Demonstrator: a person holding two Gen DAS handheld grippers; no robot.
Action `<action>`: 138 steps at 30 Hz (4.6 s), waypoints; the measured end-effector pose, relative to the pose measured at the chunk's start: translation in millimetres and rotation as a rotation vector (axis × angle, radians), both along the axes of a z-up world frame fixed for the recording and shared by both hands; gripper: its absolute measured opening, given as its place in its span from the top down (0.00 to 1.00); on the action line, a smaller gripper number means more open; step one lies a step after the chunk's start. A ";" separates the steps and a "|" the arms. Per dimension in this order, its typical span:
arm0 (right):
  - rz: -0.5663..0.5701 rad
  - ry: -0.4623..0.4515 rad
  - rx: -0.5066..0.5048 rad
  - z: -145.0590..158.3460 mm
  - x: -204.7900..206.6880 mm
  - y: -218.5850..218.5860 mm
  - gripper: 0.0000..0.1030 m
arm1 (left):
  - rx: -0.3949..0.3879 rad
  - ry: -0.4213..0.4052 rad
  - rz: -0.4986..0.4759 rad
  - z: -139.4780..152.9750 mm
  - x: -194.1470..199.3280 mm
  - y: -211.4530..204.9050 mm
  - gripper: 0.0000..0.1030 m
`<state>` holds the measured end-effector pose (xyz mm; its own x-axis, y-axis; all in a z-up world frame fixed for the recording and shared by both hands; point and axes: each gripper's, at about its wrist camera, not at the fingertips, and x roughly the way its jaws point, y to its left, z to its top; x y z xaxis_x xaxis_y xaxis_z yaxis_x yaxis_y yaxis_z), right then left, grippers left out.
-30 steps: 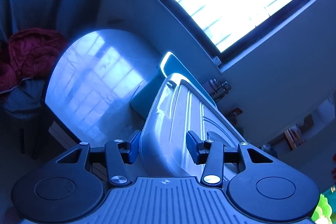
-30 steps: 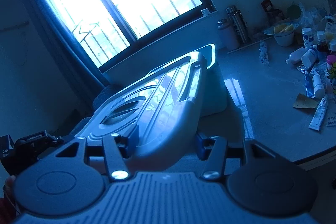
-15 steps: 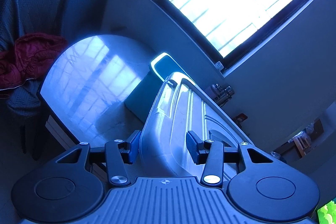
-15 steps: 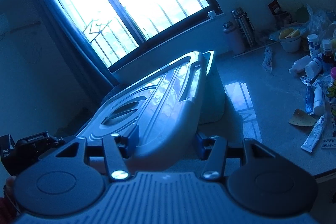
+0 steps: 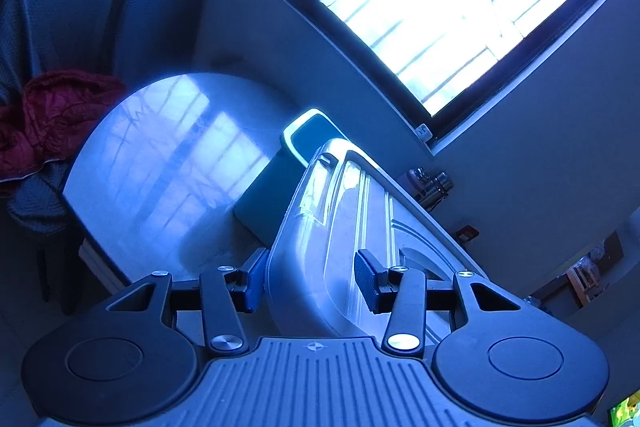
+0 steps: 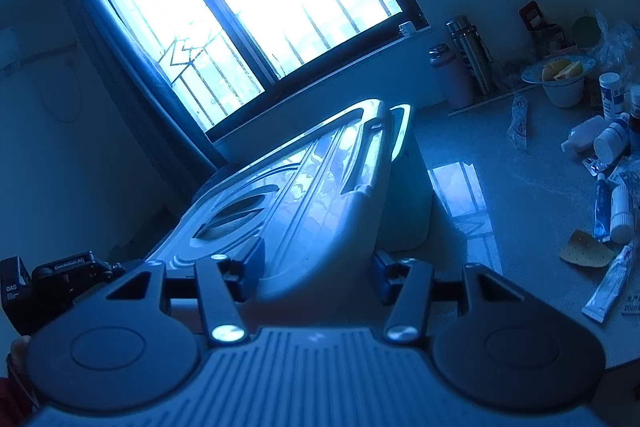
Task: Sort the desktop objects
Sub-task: 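Carry the tilted lid with both grippers over the teal bin, then lower the lid flat onto the teal bin with both grippers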
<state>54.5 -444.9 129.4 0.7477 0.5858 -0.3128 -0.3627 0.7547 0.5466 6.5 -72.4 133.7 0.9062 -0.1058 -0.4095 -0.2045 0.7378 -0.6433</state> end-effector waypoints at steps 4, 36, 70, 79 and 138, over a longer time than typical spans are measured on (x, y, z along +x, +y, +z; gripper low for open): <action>-0.010 0.001 -0.008 0.7 21.8 4.3 0.47 | -0.005 0.002 -0.011 -0.5 28.0 7.5 0.54; -0.103 0.052 -0.003 4.4 183.2 60.4 0.47 | 0.002 0.047 -0.104 21.0 250.8 79.7 0.54; -0.172 0.182 -0.069 -16.9 234.8 87.3 0.41 | -0.003 0.172 -0.164 -25.8 332.3 105.7 0.53; -0.203 0.163 -0.180 -8.8 230.1 93.5 0.25 | 0.012 0.221 -0.136 -25.0 330.6 108.3 0.52; -0.152 0.452 -0.512 44.1 276.5 126.8 0.14 | 0.672 0.660 -0.435 58.9 400.0 65.0 0.16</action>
<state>331.0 -318.1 173.5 0.5415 0.1806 -0.8211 -0.0533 0.9821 0.1808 406.5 -7.4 192.5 0.4181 0.0640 -0.9061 0.0028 0.9974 0.0717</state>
